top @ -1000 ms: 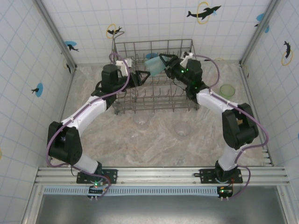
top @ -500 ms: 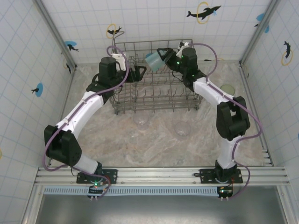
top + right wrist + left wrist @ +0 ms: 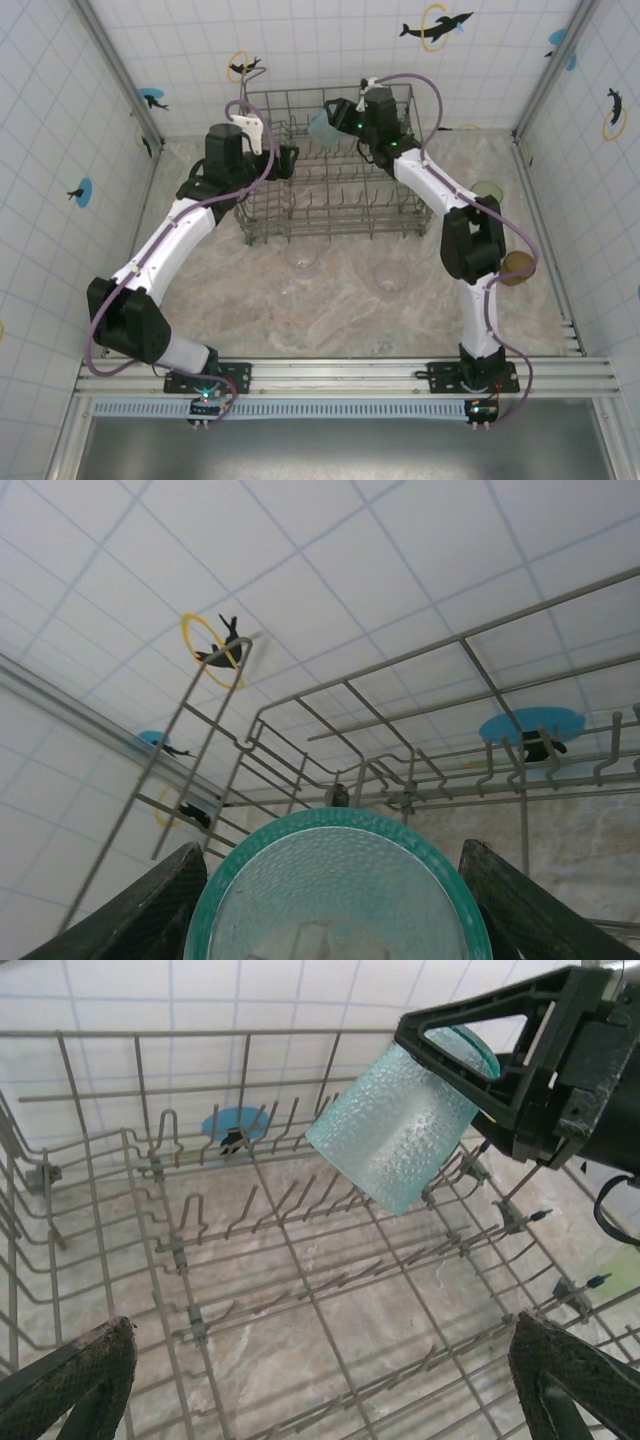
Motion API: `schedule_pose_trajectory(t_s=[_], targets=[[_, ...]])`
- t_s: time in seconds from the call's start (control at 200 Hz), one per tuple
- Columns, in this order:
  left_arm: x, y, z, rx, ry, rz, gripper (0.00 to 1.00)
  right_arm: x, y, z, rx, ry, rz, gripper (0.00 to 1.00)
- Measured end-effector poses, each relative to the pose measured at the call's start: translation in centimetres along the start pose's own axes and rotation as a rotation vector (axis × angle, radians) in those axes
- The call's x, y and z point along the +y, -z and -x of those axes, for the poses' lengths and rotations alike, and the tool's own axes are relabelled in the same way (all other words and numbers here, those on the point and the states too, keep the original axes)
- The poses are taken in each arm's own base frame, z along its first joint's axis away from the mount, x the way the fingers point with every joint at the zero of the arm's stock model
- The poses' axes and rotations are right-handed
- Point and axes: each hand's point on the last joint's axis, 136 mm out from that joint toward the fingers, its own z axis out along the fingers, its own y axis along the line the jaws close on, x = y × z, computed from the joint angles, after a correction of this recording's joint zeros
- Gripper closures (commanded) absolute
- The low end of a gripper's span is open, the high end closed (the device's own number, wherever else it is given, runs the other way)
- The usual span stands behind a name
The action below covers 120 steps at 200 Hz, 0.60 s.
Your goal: Load the cups into the dish rack
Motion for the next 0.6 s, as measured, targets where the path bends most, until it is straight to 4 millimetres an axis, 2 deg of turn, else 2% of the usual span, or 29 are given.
schedule_pose_trajectory(t_s=[0.265,0.601], targets=[[-0.2,-0.3,-2.7,0.059,0.014,-0.035,0.02,-0.9,-2.8,-1.8,0.012,0.142,-0.058,0.66],[-0.4,0.1,-3.6,0.073,0.017,-0.045,0.02,-3.2,-5.2,-4.9,0.031,0.265,-0.135,0.66]])
